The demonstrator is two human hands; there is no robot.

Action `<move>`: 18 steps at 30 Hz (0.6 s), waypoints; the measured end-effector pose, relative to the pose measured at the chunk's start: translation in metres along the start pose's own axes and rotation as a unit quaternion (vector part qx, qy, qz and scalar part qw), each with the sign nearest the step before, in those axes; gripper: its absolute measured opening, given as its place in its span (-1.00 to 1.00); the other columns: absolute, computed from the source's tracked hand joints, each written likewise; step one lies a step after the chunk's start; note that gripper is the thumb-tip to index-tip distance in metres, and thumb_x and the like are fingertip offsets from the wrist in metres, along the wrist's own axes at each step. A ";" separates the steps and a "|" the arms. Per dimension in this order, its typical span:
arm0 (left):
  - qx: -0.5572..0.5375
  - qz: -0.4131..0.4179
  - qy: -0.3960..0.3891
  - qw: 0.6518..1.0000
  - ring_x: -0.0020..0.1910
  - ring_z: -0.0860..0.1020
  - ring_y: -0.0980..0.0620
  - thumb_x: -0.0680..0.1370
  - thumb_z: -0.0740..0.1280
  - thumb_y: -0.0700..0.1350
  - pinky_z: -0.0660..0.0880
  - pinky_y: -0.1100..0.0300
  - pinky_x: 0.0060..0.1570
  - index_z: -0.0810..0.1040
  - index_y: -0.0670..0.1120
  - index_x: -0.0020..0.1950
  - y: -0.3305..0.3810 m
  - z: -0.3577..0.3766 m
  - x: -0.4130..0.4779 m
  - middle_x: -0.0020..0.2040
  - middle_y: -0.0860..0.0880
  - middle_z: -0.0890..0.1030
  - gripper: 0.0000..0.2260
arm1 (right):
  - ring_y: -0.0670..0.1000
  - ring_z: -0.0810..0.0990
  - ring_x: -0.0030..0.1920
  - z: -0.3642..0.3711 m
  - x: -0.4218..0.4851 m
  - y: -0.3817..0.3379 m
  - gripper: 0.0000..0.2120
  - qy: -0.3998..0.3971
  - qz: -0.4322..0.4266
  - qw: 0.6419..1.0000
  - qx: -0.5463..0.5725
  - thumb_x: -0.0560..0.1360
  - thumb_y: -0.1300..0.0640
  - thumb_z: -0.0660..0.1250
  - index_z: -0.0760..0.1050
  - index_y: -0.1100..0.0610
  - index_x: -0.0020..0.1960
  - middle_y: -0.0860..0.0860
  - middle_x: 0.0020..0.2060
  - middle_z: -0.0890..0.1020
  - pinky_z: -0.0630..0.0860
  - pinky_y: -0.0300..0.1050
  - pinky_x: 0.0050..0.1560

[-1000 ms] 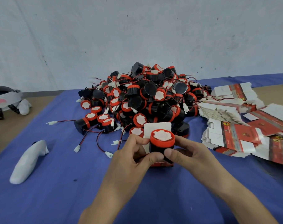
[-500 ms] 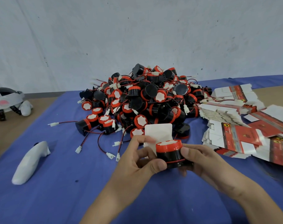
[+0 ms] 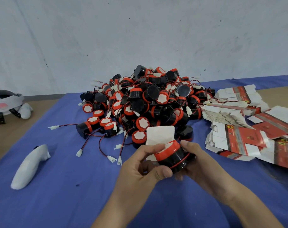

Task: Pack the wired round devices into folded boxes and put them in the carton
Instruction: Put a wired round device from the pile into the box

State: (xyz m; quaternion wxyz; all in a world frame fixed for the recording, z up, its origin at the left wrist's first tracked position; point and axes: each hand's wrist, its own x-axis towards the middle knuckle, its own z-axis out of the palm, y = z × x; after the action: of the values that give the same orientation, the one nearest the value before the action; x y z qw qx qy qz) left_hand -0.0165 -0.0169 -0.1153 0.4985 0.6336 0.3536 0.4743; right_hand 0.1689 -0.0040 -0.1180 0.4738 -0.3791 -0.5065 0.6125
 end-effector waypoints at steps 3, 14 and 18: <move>-0.008 0.006 0.002 1.000 -0.51 0.42 0.23 0.34 0.59 0.09 0.37 0.45 -0.41 0.62 0.17 0.13 0.001 0.001 0.001 -0.45 0.05 0.56 -0.61 | 0.16 0.57 -0.26 0.004 0.006 0.005 -0.46 0.028 -0.002 1.000 0.002 0.45 -0.36 0.21 0.72 0.04 -0.01 0.24 -0.05 0.71 0.56 -0.10 -0.13; -0.007 0.030 0.075 0.997 -0.50 0.50 0.27 0.36 0.43 0.05 0.41 0.46 -0.44 0.58 0.08 0.20 -0.002 0.003 0.012 -0.08 0.15 0.72 -0.59 | 0.18 0.74 -0.07 0.020 0.014 0.009 -0.44 0.043 -0.058 0.997 0.033 0.43 -0.53 0.13 0.70 -0.21 0.05 0.13 0.00 0.74 0.59 -0.16 -0.27; 0.063 0.048 0.121 0.990 -0.49 0.31 0.21 0.33 0.43 0.18 0.31 0.44 -0.44 0.60 0.28 0.09 -0.008 0.000 0.012 -0.35 0.20 0.57 -0.67 | 0.11 0.73 -0.09 0.021 0.011 0.007 -0.45 0.022 -0.065 0.997 0.041 0.34 -0.51 0.27 0.68 -0.20 0.12 0.11 0.01 0.74 0.60 -0.16 -0.19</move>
State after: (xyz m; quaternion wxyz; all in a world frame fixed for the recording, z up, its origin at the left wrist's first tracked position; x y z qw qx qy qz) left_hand -0.0129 -0.0041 -0.1205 0.3882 0.6179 0.4096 0.5476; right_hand 0.1447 0.0011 -0.1207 0.5387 -0.3397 -0.4939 0.5921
